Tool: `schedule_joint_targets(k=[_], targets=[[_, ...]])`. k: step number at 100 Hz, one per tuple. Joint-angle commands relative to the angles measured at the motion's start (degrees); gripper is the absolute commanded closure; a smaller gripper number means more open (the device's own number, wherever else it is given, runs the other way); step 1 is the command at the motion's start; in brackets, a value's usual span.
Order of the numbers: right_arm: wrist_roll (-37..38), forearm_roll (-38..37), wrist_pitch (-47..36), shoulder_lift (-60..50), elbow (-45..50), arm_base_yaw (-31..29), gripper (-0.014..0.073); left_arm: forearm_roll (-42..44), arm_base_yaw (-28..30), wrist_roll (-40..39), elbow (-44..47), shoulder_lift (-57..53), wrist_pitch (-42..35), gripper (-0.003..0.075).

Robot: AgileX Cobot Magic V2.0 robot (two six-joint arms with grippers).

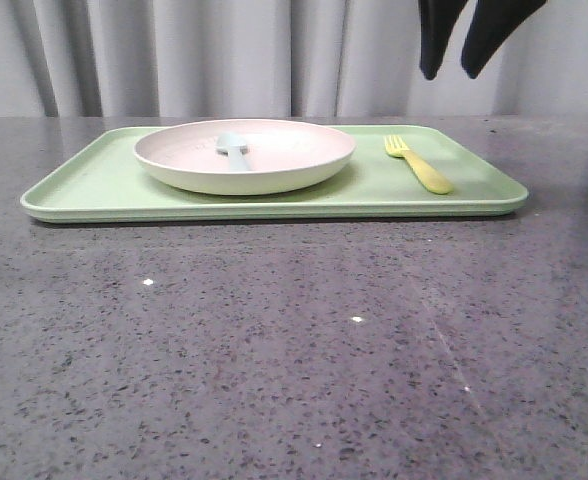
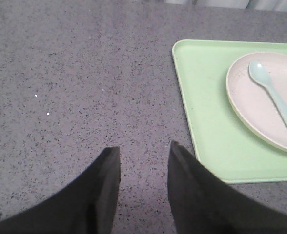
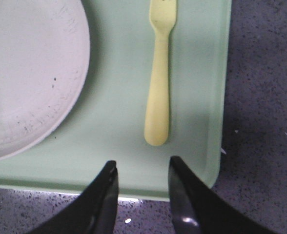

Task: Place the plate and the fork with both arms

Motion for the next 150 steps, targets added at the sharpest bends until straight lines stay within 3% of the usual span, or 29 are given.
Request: schedule_joint_targets(k=[1, 36, 53, 72, 85, 150], targets=[[0.43, -1.43, -6.23, -7.04, 3.77, -0.04, 0.0316, -0.69, -0.06, -0.46, -0.5, -2.21, -5.82, 0.0483], [0.43, -1.76, -20.82, -27.33, 27.23, -0.04, 0.0316, -0.69, -0.06, 0.1, 4.38, -9.09, -6.38, 0.0488], [0.43, -3.15, -25.01, -37.74, 37.03, -0.04, 0.0329, -0.69, -0.13, 0.22, 5.81, -11.58, -5.93, 0.0592], [0.43, -3.27, -29.57, -48.26, 44.77, -0.04, 0.0522, -0.69, -0.13, 1.71, 6.45, -13.89, -5.56, 0.0731], [0.43, -4.63, -30.06, -54.71, 48.35, -0.04, 0.0669, -0.69, -0.13, 1.71, 6.75, -14.81, -5.44, 0.0741], [0.43, -8.63, -30.32, -78.99, 61.22, -0.04, 0.0661, -0.69, -0.13, 1.8, 16.35, -26.46, -5.27, 0.0741]])
